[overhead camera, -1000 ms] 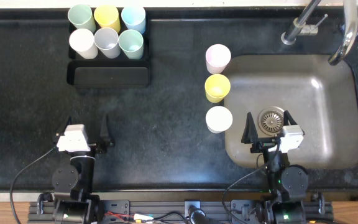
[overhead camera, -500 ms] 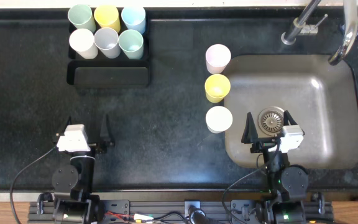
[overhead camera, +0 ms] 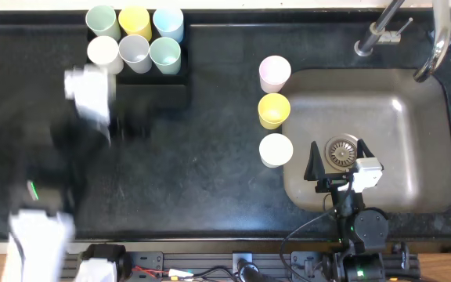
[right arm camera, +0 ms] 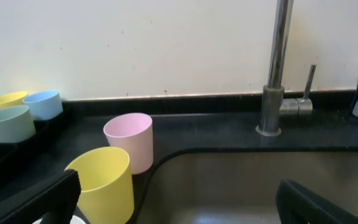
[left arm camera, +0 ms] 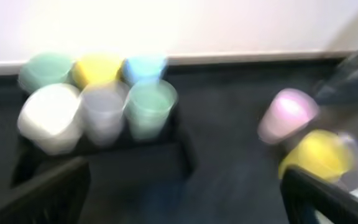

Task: Store Cups

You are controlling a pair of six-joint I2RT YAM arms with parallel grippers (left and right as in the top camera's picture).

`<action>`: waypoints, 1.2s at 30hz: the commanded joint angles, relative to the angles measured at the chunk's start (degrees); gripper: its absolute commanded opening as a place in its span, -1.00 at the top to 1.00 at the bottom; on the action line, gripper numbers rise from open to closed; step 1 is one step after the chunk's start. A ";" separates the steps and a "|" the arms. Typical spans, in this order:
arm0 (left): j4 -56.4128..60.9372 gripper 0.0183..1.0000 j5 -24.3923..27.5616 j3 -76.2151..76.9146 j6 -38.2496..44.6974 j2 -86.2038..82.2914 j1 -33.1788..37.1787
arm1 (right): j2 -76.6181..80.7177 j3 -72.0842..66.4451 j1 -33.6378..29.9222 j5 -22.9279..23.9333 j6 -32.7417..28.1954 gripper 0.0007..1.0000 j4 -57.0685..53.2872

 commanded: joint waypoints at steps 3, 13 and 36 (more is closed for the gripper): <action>-29.35 -1.00 -0.22 58.82 -2.86 42.34 -9.99 | -0.48 -0.81 -0.39 -0.15 -0.37 -1.00 0.33; -47.91 -1.00 -8.90 101.07 -20.72 80.98 -24.00 | -0.48 -0.81 -0.39 -0.15 -0.37 -1.00 0.33; -56.17 -1.00 -10.38 103.51 -23.47 91.19 -27.34 | -0.48 -0.81 -0.39 -0.15 -0.37 -1.00 0.33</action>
